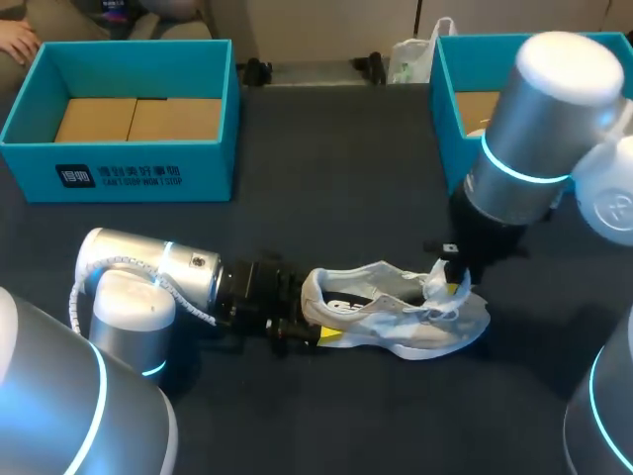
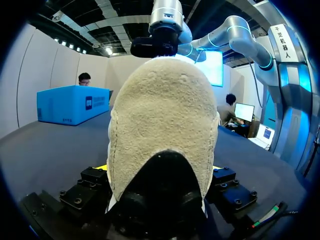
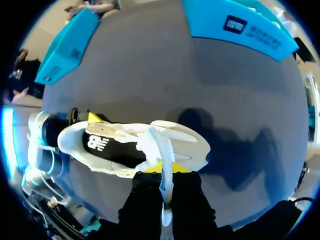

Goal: Take the shoe out of the shoebox, open the shoe tongue, remove and reinsert the insole, then place the shoe into the shoebox

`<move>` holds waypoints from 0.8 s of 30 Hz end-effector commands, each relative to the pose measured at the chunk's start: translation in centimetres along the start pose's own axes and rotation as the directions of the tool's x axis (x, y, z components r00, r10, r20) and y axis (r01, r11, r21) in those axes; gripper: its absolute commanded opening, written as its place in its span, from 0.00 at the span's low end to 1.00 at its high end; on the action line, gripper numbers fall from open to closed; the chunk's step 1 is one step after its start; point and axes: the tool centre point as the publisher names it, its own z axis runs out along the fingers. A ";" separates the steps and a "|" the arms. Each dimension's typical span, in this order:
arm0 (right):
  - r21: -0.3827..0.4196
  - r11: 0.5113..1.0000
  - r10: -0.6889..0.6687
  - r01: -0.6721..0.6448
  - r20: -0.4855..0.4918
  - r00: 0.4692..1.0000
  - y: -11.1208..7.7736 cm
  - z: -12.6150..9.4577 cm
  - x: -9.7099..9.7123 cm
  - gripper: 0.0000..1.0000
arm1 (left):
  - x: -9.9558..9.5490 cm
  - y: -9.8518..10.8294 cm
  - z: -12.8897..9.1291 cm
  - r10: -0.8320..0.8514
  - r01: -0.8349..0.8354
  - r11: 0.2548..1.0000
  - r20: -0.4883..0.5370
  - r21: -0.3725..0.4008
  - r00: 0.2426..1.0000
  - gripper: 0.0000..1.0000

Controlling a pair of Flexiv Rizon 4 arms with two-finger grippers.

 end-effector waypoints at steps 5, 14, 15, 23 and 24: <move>-0.036 0.999 -0.035 0.025 -0.300 0.953 -0.7 1.6 -2.1 0.00 | 0.0 0.0 0.0 0.000 0.000 1.000 0.002 0.000 1.000 0.00; -0.018 1.000 -0.026 0.021 -0.339 0.941 -0.8 3.3 -2.8 0.00 | 0.0 0.0 0.0 0.000 0.000 1.000 0.002 0.000 1.000 0.00; -0.021 1.000 -0.023 0.017 -0.340 0.940 -0.9 3.2 -2.8 0.02 | 0.0 0.0 0.0 0.000 0.000 1.000 0.002 0.000 1.000 0.00; -0.047 0.999 -0.014 0.002 -0.263 0.965 -1.0 1.2 -3.7 0.47 | 0.0 0.0 0.0 0.000 0.000 1.000 0.002 0.000 1.000 0.00; -0.049 0.999 -0.014 0.001 -0.258 0.966 -1.0 0.9 -3.8 0.47 | 0.0 0.0 0.0 0.000 0.000 1.000 0.002 0.000 1.000 0.00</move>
